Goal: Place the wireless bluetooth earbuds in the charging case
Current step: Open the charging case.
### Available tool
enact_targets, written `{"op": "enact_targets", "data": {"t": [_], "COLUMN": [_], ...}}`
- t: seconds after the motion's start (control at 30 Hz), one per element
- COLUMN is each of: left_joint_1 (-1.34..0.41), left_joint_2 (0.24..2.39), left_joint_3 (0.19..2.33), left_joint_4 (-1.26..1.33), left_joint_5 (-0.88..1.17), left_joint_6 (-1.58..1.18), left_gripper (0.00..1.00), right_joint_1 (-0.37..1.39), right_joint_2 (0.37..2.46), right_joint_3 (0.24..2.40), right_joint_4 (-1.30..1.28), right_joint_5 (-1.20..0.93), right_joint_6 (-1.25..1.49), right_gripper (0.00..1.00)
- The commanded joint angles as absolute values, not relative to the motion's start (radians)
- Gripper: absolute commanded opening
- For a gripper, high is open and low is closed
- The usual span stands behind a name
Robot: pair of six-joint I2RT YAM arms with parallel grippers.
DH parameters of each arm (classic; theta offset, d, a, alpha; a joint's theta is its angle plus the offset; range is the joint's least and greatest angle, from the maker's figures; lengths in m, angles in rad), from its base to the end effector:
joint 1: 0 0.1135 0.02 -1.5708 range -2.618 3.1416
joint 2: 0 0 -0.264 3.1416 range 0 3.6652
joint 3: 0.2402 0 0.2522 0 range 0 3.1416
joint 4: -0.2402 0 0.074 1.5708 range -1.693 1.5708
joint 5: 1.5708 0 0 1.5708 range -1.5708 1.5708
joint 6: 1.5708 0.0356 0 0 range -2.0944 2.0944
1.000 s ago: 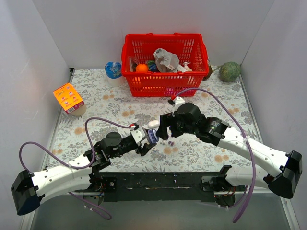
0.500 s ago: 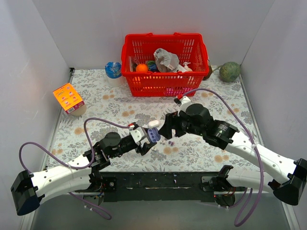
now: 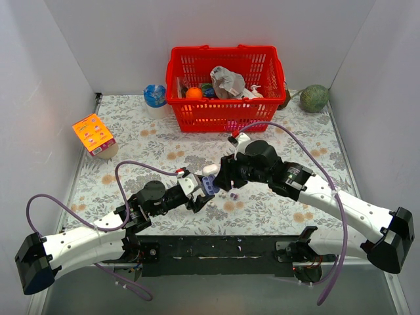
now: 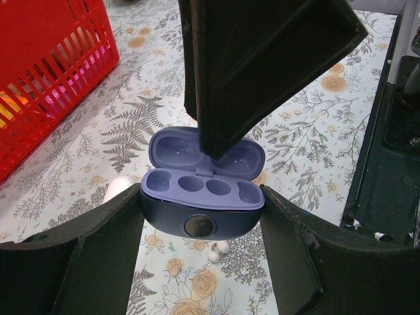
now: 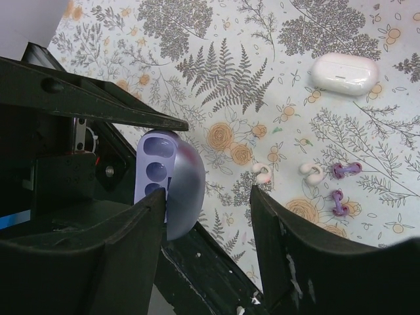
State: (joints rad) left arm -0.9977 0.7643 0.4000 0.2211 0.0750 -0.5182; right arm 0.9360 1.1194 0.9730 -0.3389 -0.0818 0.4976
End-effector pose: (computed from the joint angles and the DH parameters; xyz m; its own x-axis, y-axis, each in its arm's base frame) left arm 0.0997 -0.1595 0.2494 -0.5021 -0.1328 -0.8545 0.7245 0.4750 -0.4995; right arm 0.1476 0.2053 0.3236 -0.6466 -0.0757 -0.7591 -0.6108 0.6475 0.4557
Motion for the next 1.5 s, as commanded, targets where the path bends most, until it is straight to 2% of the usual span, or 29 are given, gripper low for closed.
{"op": "enact_targets", "data": {"t": [0.0, 0.27, 0.37, 0.47, 0.5, 0.6, 0.63, 0.67, 0.87, 0.9, 0.93, 1.23, 1.27, 1.47], "left_joint_1": [-1.000, -1.000, -1.000, -1.000, -1.000, -1.000, -1.000, -1.000, -1.000, -1.000, -1.000, -0.999, -0.999, -0.989], "left_joint_2": [0.765, 0.767, 0.769, 0.767, 0.767, 0.767, 0.769, 0.769, 0.744, 0.735, 0.730, 0.672, 0.679, 0.744], "left_joint_3": [0.413, 0.410, 0.405, 0.402, 0.402, 0.397, 0.396, 0.394, 0.399, 0.399, 0.402, 0.471, 0.506, 0.571], "left_joint_4": [0.259, 0.262, 0.265, 0.268, 0.270, 0.271, 0.281, 0.284, 0.268, 0.268, 0.267, 0.146, 0.124, 0.150], "left_joint_5": [0.081, 0.084, 0.084, 0.080, 0.080, 0.058, 0.040, 0.017, -0.093, -0.112, -0.123, -0.037, 0.082, 0.343], "left_joint_6": [-0.520, -0.526, -0.528, -0.528, -0.529, -0.538, -0.549, -0.560, -0.591, -0.597, -0.618, -0.799, -0.808, -0.836], "left_gripper": [0.00, 0.00, 0.00, 0.00, 0.00, 0.01, 0.08, 0.26, 0.53, 0.87, 0.96, 0.98, 0.98, 0.98], "right_joint_1": [0.937, 0.936, 0.936, 0.936, 0.937, 0.939, 0.937, 0.937, 0.937, 0.937, 0.937, 0.954, 0.960, 1.032], "right_joint_2": [1.140, 1.170, 1.173, 1.178, 1.177, 1.172, 1.169, 1.166, 1.123, 1.120, 1.117, 1.045, 1.034, 0.996], "right_joint_3": [1.011, 1.019, 1.020, 1.028, 1.031, 1.051, 1.058, 1.065, 1.155, 1.169, 1.193, 1.240, 1.232, 1.281], "right_joint_4": [-0.285, -0.268, -0.267, -0.275, -0.285, -0.322, -0.336, -0.351, -0.486, -0.508, -0.540, -0.620, -0.617, -0.664], "right_joint_5": [-0.100, -0.109, -0.112, -0.117, -0.114, -0.094, -0.086, -0.078, -0.006, -0.005, -0.005, 0.071, 0.075, 0.049], "right_joint_6": [0.485, 0.482, 0.477, 0.468, 0.465, 0.439, 0.431, 0.404, 0.283, 0.266, 0.252, 0.005, -0.039, -0.188], "right_gripper": [0.60, 0.53, 0.45, 0.29, 0.19, 0.01, 0.01, 0.01, 0.01, 0.01, 0.01, 0.01, 0.01, 0.01]}}
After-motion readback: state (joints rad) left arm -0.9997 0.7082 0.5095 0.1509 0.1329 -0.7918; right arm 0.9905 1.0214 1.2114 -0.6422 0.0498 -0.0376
